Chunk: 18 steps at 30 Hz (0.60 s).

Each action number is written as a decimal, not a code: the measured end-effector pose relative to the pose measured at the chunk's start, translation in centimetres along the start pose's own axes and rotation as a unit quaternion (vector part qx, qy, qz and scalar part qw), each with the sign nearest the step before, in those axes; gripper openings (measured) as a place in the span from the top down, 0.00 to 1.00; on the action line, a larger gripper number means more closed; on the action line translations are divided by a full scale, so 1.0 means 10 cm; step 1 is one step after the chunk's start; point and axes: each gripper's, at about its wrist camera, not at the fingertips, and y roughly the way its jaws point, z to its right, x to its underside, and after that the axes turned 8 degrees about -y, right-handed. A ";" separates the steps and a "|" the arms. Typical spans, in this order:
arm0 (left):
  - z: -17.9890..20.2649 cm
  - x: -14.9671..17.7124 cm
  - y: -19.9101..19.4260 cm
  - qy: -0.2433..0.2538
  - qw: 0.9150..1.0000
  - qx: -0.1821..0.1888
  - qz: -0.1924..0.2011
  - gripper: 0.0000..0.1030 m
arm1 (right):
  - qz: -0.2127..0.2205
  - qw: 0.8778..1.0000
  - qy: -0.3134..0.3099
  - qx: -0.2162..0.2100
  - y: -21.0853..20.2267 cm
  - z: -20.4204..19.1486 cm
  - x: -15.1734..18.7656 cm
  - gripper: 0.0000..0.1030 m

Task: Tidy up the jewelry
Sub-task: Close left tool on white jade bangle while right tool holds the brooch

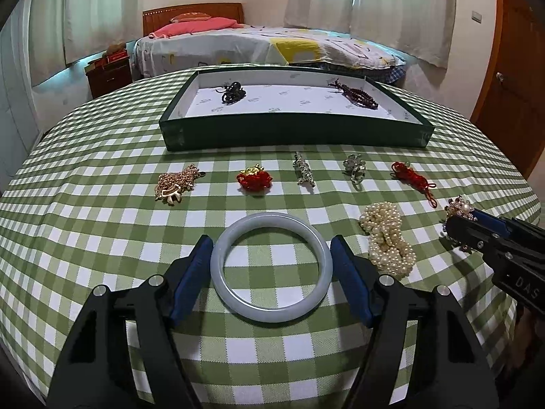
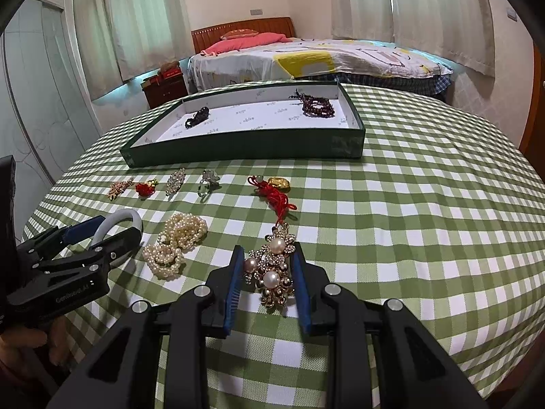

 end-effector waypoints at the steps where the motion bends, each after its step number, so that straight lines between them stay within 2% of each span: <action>1: 0.01 0.00 -0.02 0.001 1.000 0.000 0.003 0.33 | 0.002 1.000 0.000 0.000 -0.01 0.00 0.00 0.72; 9: 0.09 -0.10 -0.20 0.016 0.999 0.005 0.042 0.33 | 0.023 1.000 0.002 0.001 -0.11 0.00 -0.04 0.72; 18: 0.11 -0.15 -0.27 0.020 0.998 0.004 0.057 0.33 | 0.038 0.999 -0.003 0.005 -0.16 -0.01 -0.10 0.72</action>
